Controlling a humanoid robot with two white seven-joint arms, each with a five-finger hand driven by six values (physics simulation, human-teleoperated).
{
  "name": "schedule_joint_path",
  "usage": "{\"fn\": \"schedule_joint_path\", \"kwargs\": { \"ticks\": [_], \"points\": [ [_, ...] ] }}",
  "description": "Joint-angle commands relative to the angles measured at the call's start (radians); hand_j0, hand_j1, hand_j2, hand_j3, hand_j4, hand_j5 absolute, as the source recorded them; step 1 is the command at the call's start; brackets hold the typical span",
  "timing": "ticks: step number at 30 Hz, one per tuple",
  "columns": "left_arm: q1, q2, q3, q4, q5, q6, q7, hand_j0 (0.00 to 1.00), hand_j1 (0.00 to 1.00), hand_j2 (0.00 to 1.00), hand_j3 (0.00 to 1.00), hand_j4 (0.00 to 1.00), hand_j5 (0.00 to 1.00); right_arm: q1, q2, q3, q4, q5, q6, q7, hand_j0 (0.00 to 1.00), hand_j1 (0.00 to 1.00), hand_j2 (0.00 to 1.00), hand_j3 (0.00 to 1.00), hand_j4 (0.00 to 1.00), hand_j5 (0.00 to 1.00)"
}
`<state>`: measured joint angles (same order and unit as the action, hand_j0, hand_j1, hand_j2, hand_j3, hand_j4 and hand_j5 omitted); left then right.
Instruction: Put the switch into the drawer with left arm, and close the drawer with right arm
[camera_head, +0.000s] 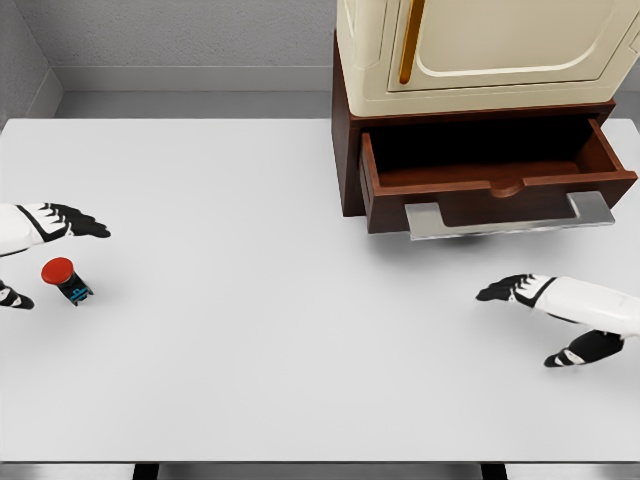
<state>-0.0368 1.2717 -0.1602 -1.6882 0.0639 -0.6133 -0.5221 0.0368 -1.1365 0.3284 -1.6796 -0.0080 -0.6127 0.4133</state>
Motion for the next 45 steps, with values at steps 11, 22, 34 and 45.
{"fn": "schedule_joint_path", "kwargs": {
  "ticks": [11,22,34,45],
  "points": [
    [-0.005,-0.084,-0.002,0.068,-0.044,0.002,0.0,1.0,1.0,1.0,1.0,1.0,1.0,-0.002,-0.092,-0.006,-0.011,-0.006,0.002,-0.036,1.0,1.0,1.0,1.0,1.0,1.0],
    [-0.032,-0.114,-0.018,0.116,-0.093,0.002,0.0,1.0,1.0,1.0,1.0,1.0,1.0,-0.003,-0.098,-0.012,-0.011,-0.006,0.002,-0.079,1.0,1.0,1.0,1.0,1.0,1.0],
    [-0.12,-0.172,-0.102,0.133,-0.19,0.002,-0.006,1.0,1.0,1.0,1.0,1.0,1.0,0.0,-0.121,-0.011,-0.011,-0.006,0.002,-0.061,1.0,1.0,1.0,1.0,1.0,1.0],
    [-0.121,-0.16,-0.121,0.177,-0.182,0.002,-0.001,1.0,1.0,1.0,1.0,1.0,1.0,0.002,-0.111,-0.012,-0.009,-0.007,0.002,-0.054,1.0,1.0,1.0,1.0,1.0,1.0]
  ]
}}
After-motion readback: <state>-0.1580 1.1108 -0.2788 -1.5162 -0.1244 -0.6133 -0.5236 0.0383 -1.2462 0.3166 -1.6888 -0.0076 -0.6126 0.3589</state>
